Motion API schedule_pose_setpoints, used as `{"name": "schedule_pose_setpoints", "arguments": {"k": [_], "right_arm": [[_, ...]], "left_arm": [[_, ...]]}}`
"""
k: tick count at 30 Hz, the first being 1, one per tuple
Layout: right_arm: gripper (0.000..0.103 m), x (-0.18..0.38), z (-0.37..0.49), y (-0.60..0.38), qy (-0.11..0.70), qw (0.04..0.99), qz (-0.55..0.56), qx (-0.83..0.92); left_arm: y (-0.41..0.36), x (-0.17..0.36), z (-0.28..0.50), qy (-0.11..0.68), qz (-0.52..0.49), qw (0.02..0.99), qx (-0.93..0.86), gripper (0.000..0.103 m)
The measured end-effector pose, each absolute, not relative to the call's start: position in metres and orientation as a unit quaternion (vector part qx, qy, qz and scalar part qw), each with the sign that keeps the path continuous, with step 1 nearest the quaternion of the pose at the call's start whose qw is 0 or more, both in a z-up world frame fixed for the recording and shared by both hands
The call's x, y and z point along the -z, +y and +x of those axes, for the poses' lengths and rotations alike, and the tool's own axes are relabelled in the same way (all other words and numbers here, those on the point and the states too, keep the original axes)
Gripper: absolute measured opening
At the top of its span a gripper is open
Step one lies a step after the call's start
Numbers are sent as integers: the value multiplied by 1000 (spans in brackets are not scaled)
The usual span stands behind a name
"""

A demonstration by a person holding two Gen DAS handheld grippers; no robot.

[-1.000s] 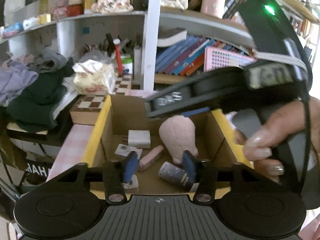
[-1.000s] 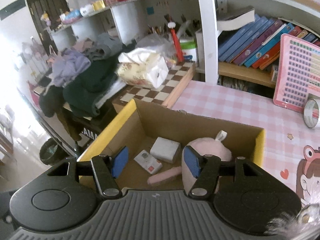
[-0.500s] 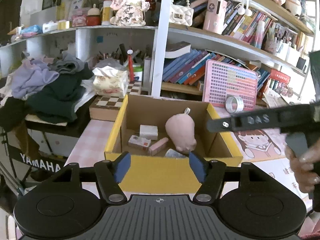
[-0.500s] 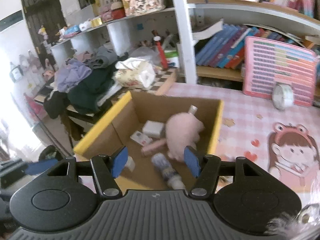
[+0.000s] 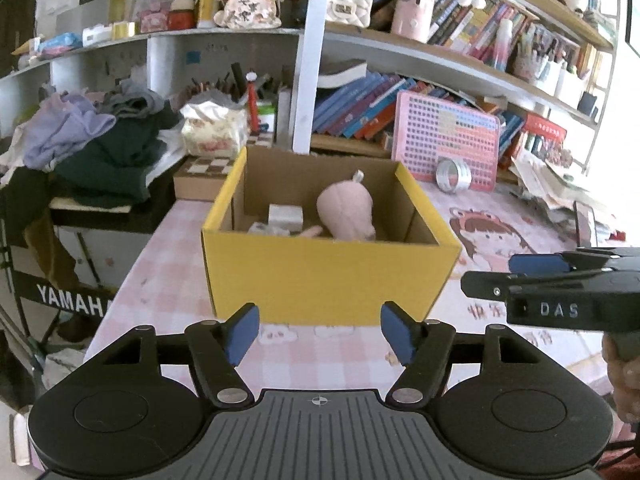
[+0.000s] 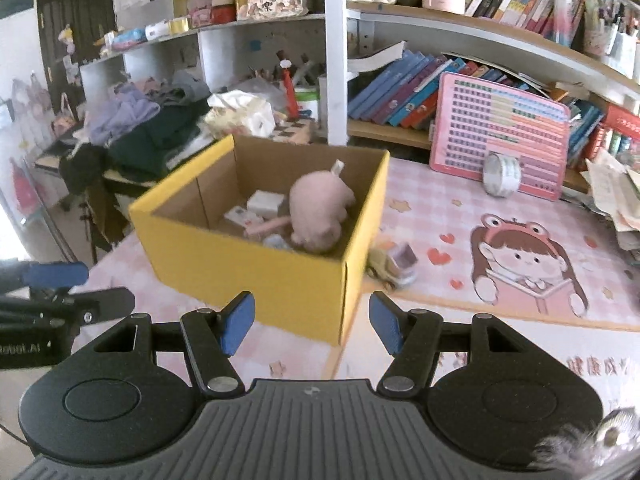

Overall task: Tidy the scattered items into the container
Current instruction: 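Withdraw both open tools from the box back over the table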

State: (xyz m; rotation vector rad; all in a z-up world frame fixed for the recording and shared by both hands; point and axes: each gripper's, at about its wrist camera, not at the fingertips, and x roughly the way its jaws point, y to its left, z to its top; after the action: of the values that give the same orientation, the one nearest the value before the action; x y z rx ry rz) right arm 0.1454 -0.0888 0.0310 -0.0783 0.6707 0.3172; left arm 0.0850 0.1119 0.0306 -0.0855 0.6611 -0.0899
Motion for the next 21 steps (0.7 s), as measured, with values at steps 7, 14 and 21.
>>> {"name": "schedule_pose_setpoints", "arguments": {"k": [7,14,21], "right_arm": [[66,-12,113,-88,342,928,-51,-140],[75,-4,96,-93,359,925,-41,-117],[84,3,87,-100,377,920,-34,-97]], "left_arm": [[101,-16,71,351,-22,935,53,74],[97,-6,60,373,-13,926,57,81],[91,3,55,397,-14,916,64,83]]}}
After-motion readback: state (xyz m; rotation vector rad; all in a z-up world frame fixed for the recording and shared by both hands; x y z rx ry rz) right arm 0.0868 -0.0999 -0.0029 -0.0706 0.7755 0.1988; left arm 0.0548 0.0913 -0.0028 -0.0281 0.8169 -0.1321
